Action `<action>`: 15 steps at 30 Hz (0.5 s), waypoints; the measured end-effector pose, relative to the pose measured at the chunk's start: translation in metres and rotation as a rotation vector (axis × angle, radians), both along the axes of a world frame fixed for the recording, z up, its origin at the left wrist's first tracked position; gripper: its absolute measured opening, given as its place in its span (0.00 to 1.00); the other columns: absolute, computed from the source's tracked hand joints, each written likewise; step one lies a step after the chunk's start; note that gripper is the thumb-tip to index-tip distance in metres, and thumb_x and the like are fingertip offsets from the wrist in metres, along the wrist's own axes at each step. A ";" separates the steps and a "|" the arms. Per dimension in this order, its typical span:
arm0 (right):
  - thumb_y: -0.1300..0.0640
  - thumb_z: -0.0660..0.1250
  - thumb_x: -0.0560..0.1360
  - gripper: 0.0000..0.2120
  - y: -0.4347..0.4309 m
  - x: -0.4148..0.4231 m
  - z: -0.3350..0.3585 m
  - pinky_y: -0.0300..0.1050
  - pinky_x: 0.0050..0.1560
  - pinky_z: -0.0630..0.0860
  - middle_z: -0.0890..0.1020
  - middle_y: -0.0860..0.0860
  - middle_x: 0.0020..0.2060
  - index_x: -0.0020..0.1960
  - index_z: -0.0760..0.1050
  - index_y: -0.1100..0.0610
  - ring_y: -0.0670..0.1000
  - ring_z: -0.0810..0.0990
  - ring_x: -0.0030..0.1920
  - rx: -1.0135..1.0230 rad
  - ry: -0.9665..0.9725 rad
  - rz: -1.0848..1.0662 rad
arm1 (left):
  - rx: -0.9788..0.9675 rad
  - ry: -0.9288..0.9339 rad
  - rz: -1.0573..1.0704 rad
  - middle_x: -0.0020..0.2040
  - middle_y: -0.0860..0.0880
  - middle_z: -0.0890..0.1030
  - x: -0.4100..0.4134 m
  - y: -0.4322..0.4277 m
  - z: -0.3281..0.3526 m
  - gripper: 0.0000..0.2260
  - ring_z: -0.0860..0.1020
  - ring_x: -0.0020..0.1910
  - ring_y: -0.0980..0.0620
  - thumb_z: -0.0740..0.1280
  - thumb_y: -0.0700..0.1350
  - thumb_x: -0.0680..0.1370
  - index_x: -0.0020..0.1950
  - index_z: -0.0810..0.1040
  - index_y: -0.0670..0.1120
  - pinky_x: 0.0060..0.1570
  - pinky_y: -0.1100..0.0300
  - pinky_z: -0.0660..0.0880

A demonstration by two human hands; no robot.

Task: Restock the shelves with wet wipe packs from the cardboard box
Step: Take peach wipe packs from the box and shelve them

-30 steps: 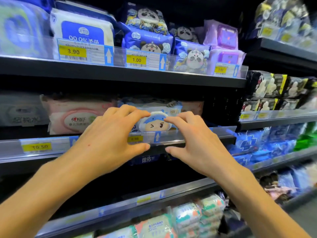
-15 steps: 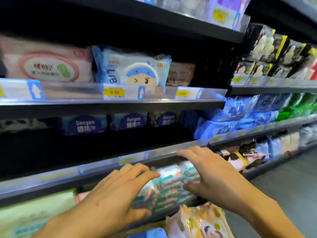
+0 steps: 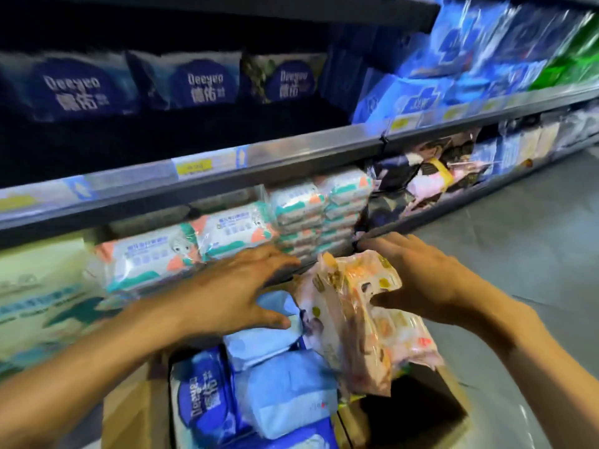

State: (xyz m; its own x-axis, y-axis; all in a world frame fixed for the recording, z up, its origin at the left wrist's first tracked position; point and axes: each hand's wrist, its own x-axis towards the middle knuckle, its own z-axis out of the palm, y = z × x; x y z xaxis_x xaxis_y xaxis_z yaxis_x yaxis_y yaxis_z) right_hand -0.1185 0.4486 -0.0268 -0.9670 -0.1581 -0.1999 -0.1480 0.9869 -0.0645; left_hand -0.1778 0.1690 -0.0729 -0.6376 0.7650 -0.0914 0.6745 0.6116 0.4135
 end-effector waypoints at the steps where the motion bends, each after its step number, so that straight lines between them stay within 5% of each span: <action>1: 0.45 0.77 0.72 0.39 0.004 -0.001 -0.006 0.49 0.64 0.72 0.70 0.47 0.73 0.77 0.62 0.43 0.53 0.69 0.71 -0.001 -0.025 -0.001 | 0.011 -0.042 -0.005 0.73 0.56 0.65 -0.003 0.006 -0.005 0.39 0.64 0.71 0.58 0.71 0.63 0.72 0.78 0.58 0.57 0.69 0.63 0.62; 7: 0.44 0.75 0.72 0.36 0.026 -0.026 -0.043 0.52 0.62 0.74 0.72 0.50 0.69 0.76 0.65 0.45 0.55 0.71 0.68 -0.001 -0.090 -0.069 | 0.047 -0.266 -0.032 0.68 0.62 0.64 -0.034 0.049 -0.034 0.43 0.64 0.64 0.66 0.77 0.53 0.70 0.78 0.57 0.50 0.60 0.77 0.61; 10: 0.44 0.74 0.72 0.32 0.033 -0.032 -0.059 0.56 0.56 0.78 0.72 0.48 0.64 0.73 0.69 0.45 0.53 0.70 0.64 0.041 -0.106 -0.042 | 0.048 -0.410 -0.040 0.67 0.59 0.73 -0.049 0.070 -0.053 0.37 0.73 0.62 0.58 0.80 0.53 0.68 0.72 0.66 0.51 0.61 0.66 0.70; 15: 0.45 0.78 0.70 0.34 0.047 -0.035 -0.071 0.54 0.55 0.79 0.71 0.46 0.62 0.73 0.71 0.45 0.51 0.69 0.61 0.006 -0.058 -0.022 | -0.024 -0.460 0.000 0.57 0.58 0.80 -0.054 0.071 -0.085 0.33 0.78 0.57 0.55 0.76 0.70 0.60 0.60 0.77 0.55 0.59 0.52 0.76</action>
